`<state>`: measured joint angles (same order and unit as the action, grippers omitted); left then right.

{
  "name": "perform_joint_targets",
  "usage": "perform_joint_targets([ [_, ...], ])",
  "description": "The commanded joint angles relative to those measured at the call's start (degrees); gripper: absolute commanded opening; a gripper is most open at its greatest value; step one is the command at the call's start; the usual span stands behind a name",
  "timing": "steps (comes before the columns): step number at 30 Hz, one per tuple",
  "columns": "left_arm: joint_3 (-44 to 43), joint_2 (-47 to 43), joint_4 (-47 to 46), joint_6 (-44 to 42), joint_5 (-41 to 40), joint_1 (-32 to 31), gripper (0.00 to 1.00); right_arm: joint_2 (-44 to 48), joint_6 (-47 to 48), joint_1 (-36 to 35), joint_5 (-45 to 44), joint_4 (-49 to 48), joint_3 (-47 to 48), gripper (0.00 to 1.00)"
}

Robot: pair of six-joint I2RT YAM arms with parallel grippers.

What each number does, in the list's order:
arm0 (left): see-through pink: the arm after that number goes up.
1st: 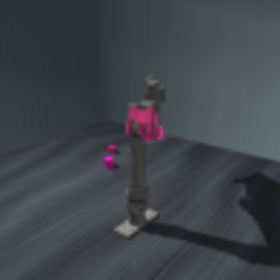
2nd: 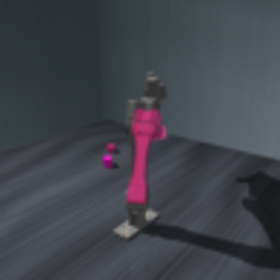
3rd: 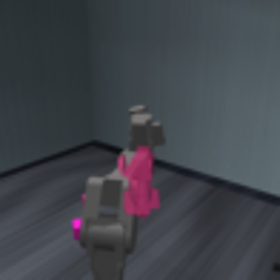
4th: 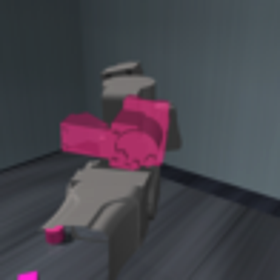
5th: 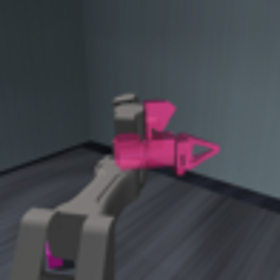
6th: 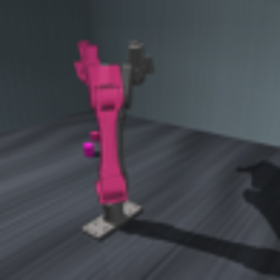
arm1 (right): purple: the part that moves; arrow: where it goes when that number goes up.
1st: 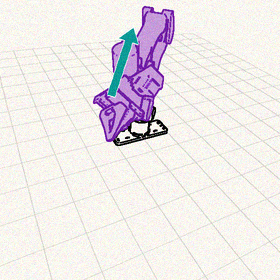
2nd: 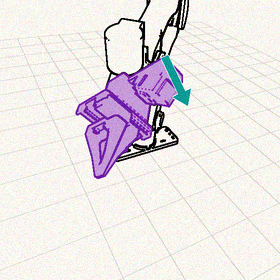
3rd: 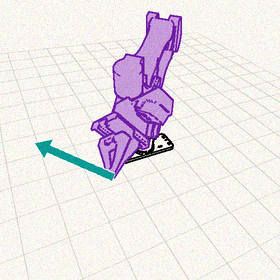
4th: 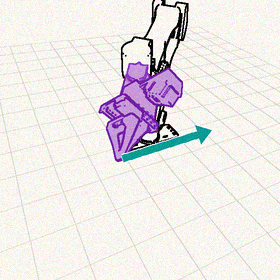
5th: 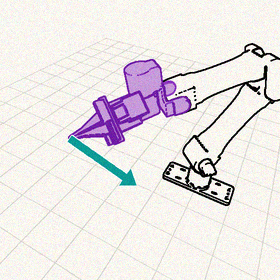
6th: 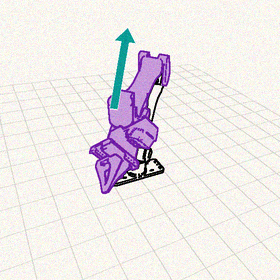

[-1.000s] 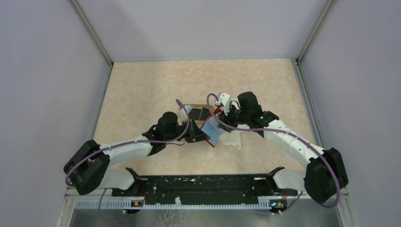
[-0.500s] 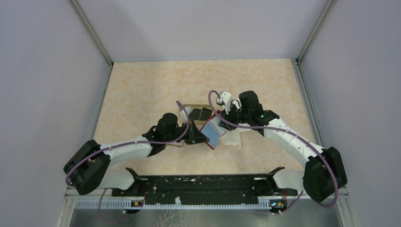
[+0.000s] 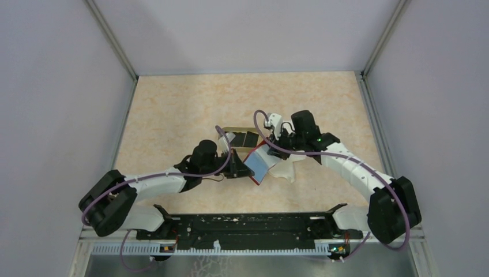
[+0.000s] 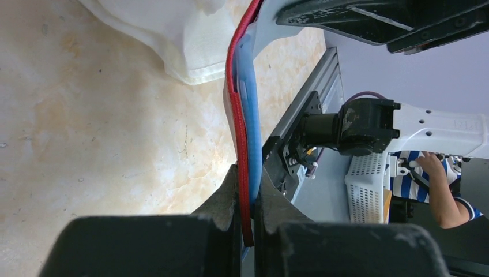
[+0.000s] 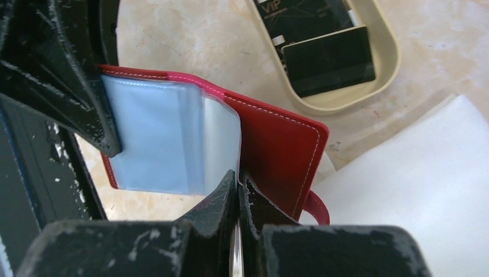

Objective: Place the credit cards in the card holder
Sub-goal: Open the card holder at the center of the board.

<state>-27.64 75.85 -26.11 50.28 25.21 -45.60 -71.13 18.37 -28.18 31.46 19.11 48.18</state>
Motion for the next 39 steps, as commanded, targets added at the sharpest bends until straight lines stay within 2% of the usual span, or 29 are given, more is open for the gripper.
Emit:
perform_joint_targets([
  [1,1.4,2.7,-0.9,-1.1,2.9,-0.1,0.0,-4.1,3.6,0.5,5.8,4.2,4.8,0.02],
  [7,3.6,5.1,-1.1,-0.2,6.8,-0.1,0.0,-9.4,4.2,-1.0,4.2,7.7,6.7,0.04],
  [13,4.1,6.8,0.4,-1.2,8.1,-0.1,0.0,-13.3,4.6,-4.1,-0.1,8.8,4.3,0.08],
  [24,-1.6,21.0,-2.1,-3.0,11.4,1.2,0.0,-16.3,1.9,-4.5,-12.6,6.1,3.7,0.09],
  [29,-5.0,26.1,-2.4,-3.0,10.4,1.2,0.01,-16.0,1.9,-2.6,-13.3,5.8,3.5,0.1],
  [34,-6.8,28.1,-0.5,-3.7,8.6,1.2,0.11,-17.0,2.3,-2.3,-13.6,6.0,3.4,0.1],
  [36,-7.4,27.8,2.3,-4.5,6.6,1.2,0.25,-17.5,2.6,-2.2,-14.4,6.1,3.6,0.1],
  [39,-7.1,25.4,5.8,-5.4,3.4,1.2,0.36,-17.4,2.7,-1.5,-14.5,6.2,3.7,0.11],
])
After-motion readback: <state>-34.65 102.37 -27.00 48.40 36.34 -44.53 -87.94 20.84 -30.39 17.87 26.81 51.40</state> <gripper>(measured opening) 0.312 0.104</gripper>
